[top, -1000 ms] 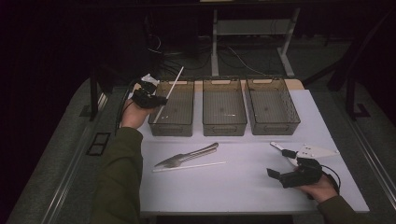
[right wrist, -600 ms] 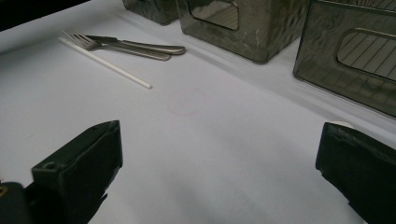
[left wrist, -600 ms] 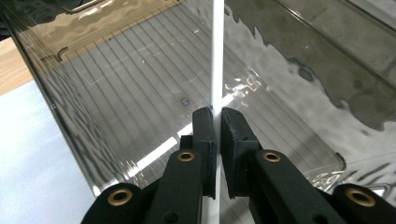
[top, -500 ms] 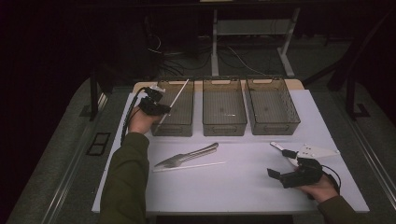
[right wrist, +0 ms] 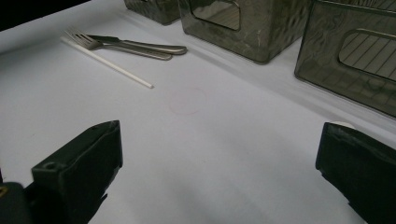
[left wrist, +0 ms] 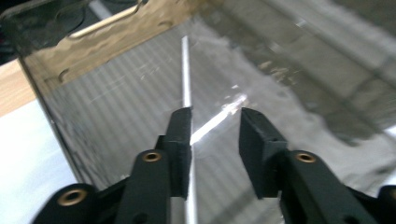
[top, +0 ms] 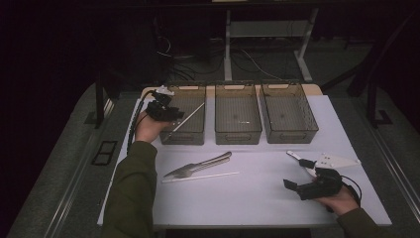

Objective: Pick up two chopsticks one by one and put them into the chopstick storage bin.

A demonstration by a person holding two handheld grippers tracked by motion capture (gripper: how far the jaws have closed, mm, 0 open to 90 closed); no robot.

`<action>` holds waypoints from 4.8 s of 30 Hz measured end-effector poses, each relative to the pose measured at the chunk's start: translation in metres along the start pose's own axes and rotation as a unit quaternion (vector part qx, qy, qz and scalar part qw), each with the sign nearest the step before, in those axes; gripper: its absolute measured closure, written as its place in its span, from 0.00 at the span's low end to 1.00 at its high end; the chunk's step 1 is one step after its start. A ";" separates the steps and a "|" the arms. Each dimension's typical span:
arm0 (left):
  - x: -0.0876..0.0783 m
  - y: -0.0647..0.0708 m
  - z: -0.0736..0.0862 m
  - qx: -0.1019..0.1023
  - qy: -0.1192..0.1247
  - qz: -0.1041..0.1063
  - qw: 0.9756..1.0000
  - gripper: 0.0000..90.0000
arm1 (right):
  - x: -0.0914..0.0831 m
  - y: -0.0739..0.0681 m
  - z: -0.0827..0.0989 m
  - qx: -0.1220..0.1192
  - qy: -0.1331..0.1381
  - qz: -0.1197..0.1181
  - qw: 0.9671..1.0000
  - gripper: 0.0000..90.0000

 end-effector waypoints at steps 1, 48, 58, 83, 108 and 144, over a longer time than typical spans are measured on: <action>-0.008 0.005 -0.003 0.003 0.009 0.007 1.000 0.65 | 0.000 0.000 0.000 0.000 0.000 0.000 1.000 0.01; -0.076 0.108 0.138 0.004 0.010 0.077 0.997 0.99 | -0.004 -0.002 0.000 0.001 0.004 -0.001 1.000 0.01; -0.065 0.109 0.148 0.008 -0.025 0.087 0.996 0.99 | -0.004 -0.002 0.000 0.001 0.003 0.000 1.000 0.01; -0.078 0.121 0.152 0.005 -0.005 0.097 0.995 0.93 | -0.003 -0.003 0.000 0.001 0.002 0.001 1.000 0.01; -0.040 0.170 0.084 0.113 0.029 0.184 0.976 0.69 | -0.003 -0.002 0.000 0.002 0.002 0.001 1.000 0.01; -0.022 0.174 0.101 0.139 -0.015 0.193 0.971 0.92 | -0.003 -0.003 0.000 -0.004 0.002 0.002 1.000 0.01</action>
Point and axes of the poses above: each handheld gripper's, and its own axes: x roughly forward along the jaws, z roughly out of its underside, y roughly to its right, the point moved 2 cm from there along x, roughly forward along the jaws, and after that the axes turned 11 degrees about x, right-handed, at the moved point
